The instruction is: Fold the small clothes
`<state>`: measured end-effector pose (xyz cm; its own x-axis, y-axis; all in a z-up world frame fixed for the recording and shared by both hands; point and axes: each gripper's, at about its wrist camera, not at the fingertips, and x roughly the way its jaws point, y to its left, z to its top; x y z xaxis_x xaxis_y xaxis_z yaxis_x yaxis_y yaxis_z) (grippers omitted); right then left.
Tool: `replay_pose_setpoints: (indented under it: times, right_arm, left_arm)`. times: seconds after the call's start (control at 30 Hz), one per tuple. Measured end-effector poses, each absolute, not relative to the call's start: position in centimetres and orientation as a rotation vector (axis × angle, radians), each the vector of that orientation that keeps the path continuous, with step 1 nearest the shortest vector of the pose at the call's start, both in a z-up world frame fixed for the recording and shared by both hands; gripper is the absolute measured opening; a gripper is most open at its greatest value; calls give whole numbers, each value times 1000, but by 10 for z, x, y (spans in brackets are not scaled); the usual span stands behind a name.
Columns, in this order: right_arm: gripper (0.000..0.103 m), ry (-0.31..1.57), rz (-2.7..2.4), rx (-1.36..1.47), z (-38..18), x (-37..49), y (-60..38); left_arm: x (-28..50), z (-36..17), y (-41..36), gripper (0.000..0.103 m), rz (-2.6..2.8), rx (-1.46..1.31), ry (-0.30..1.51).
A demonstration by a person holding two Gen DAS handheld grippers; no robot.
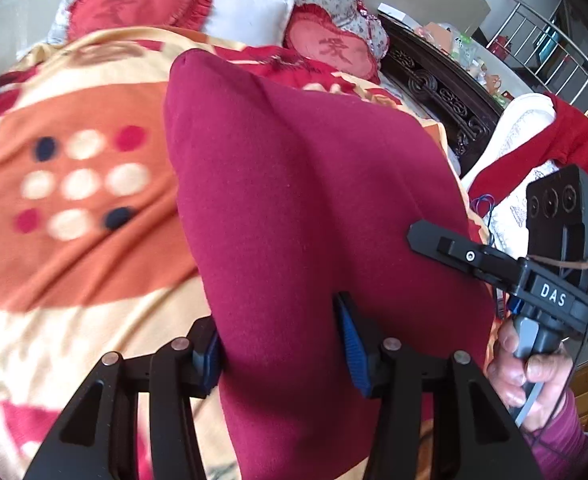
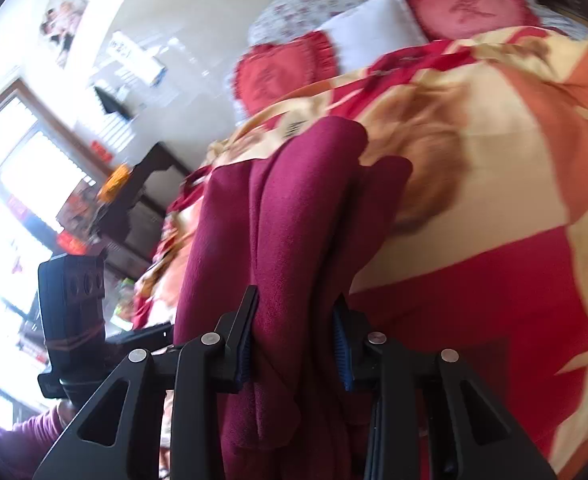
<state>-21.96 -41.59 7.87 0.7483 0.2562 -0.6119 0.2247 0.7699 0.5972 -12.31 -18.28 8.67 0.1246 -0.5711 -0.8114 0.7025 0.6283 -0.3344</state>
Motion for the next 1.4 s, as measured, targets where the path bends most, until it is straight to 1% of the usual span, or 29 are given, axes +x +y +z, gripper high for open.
replay_pose_setpoints:
  times: [0.13, 0.17, 0.2, 0.27, 0.3, 0.33, 0.37, 0.47, 0.53, 0.6, 0.7, 0.77, 0.8, 0.9, 0.97, 1.07, 1.2, 1.37, 1.4]
  right_arm:
    - [14, 777, 116, 765, 71, -210, -380]
    - [16, 796, 135, 780, 65, -205, -371]
    - [20, 824, 144, 783, 58, -200, -361]
    - [23, 923, 115, 739, 41, -189, -344]
    - [25, 981, 67, 684, 34, -184, -335]
    - [26, 997, 23, 638, 33, -185, -332]
    - [26, 997, 14, 619, 35, -186, -330]
    - [25, 960, -19, 497, 66, -197, -321]
    - [25, 922, -24, 396, 89, -204, -310]
    - [23, 900, 32, 296, 109, -209, -288]
    - [18, 909, 60, 190, 112, -215, -259]
    - [15, 958, 22, 140, 99, -217, -251]
    - [13, 1005, -13, 131, 84, -216, -250]
    - [13, 1067, -59, 160, 53, -218, -257]
    - [13, 1047, -71, 164, 48, -222, -259]
    - [13, 1029, -77, 192, 60, -226, -260]
    - [13, 973, -101, 273, 92, -245, -263]
    - [17, 966, -133, 363, 117, -268, -263]
    - [19, 964, -130, 371, 120, -271, -262]
  left_arm:
    - [-123, 93, -130, 53, -863, 178, 1131]
    - [-122, 89, -119, 54, -833, 186, 1145]
    - [-121, 82, -109, 55, -805, 194, 1162]
    - [-118, 68, -95, 56, -765, 196, 1195]
    - [-115, 57, -87, 61, -739, 173, 1224]
    - [-113, 52, -80, 65, -730, 135, 1230]
    - [-112, 52, -75, 66, -728, 108, 1222]
    - [-117, 63, -69, 73, -705, 126, 1137]
    - [-122, 70, -67, 80, -695, 138, 1084]
    - [-127, 74, -64, 81, -688, 141, 1061]
    - [-129, 76, -65, 80, -666, 144, 1061]
    - [-132, 78, -63, 80, -637, 153, 1045]
    - [-134, 78, -63, 81, -625, 158, 1035]
    - [-141, 81, -60, 81, -598, 175, 1013]
    - [-146, 84, -59, 80, -588, 183, 1001]
    - [-151, 92, -61, 81, -579, 199, 976]
    - [-162, 106, -58, 81, -574, 206, 915]
    - [-174, 120, -58, 81, -590, 198, 872]
    - [-175, 122, -58, 81, -591, 195, 864]
